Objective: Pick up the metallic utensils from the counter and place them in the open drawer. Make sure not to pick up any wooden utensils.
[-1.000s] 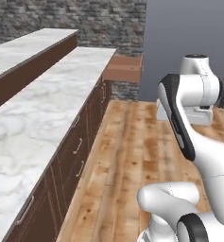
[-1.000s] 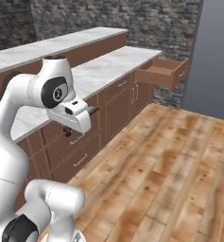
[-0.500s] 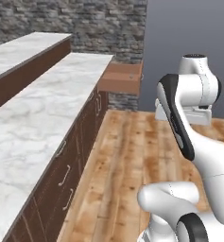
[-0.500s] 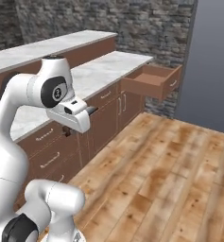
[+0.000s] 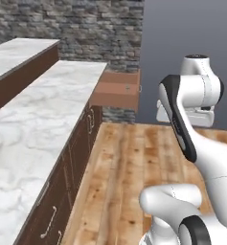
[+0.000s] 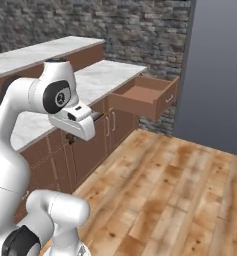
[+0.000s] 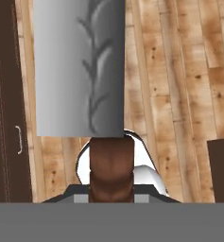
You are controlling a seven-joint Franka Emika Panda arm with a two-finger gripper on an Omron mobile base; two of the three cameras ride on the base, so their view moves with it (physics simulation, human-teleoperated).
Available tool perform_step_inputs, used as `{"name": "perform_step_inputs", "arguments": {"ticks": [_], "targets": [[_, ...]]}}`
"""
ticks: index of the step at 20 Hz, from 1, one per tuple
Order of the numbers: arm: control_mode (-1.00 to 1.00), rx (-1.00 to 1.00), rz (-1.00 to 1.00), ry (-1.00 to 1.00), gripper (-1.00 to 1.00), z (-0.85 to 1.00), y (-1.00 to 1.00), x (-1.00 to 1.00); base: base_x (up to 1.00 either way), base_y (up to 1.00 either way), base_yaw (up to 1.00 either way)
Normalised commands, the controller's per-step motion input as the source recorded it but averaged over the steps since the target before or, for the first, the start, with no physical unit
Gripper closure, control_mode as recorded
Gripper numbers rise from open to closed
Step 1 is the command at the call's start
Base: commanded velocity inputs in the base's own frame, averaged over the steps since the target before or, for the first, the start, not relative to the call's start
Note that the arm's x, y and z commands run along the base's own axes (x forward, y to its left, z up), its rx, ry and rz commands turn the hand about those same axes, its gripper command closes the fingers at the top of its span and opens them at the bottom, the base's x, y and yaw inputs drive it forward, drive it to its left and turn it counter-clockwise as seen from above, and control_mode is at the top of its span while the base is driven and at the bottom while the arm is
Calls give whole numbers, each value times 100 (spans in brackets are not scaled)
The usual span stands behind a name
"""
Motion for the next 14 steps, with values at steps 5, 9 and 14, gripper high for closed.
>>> {"name": "perform_step_inputs", "arguments": {"ticks": [5,9,14], "targets": [[100,0,0,0,100,0,0,0,100,-3,-17],[100,0,0,0,100,0,0,0,100,12,-5],[100,0,0,0,100,0,0,0,100,11,-2]]}}
